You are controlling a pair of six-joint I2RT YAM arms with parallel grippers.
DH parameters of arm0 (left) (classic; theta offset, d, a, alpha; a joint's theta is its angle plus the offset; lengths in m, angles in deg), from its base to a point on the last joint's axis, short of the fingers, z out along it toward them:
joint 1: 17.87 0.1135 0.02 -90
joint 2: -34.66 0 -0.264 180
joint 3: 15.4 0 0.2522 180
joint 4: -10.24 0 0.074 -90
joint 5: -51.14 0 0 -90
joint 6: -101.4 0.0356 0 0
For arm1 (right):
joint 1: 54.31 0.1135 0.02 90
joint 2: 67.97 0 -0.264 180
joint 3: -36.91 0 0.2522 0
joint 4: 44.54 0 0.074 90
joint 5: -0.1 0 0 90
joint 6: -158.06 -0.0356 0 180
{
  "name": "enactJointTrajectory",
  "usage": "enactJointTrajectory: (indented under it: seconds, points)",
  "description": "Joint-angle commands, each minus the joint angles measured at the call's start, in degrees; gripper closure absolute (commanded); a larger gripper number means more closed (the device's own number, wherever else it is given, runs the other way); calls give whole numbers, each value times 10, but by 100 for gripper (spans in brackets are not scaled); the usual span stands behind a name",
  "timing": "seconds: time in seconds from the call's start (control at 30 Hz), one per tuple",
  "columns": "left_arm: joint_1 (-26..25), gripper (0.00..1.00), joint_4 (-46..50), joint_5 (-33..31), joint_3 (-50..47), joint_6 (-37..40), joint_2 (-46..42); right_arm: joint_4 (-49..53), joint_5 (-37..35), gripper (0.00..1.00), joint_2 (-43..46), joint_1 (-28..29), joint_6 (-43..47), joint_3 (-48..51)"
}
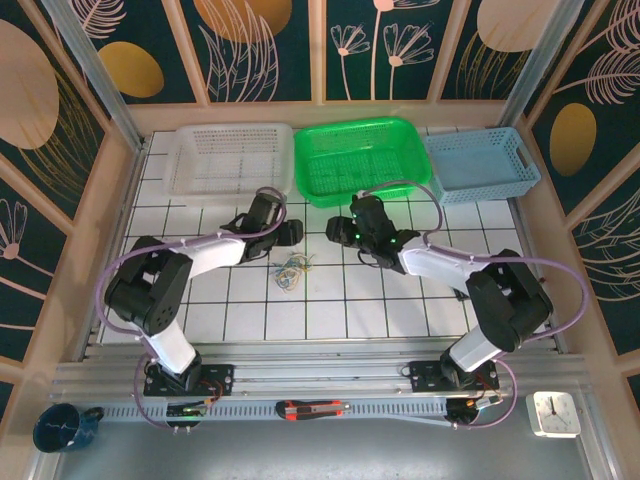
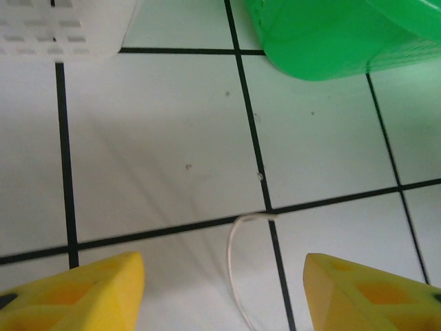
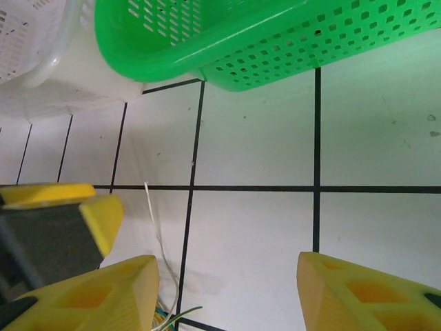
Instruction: Untangle the cables
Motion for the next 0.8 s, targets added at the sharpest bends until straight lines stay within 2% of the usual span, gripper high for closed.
enactJointTrajectory:
  seconds: [0.0, 0.5, 0.7, 0.77]
  points:
    - [-12, 39, 34, -36, 27, 39, 28, -20, 2, 44, 21, -3, -11, 16]
    - [-28, 52, 38, -74, 94, 64, 110, -25, 2, 45, 38, -4, -15, 35]
    - [-28, 64, 26, -70, 98, 66, 126, -25, 2, 45, 45, -4, -16, 37]
    - [-27, 72, 21, -62, 99, 69, 125, -24, 1, 45, 47, -3, -14, 36]
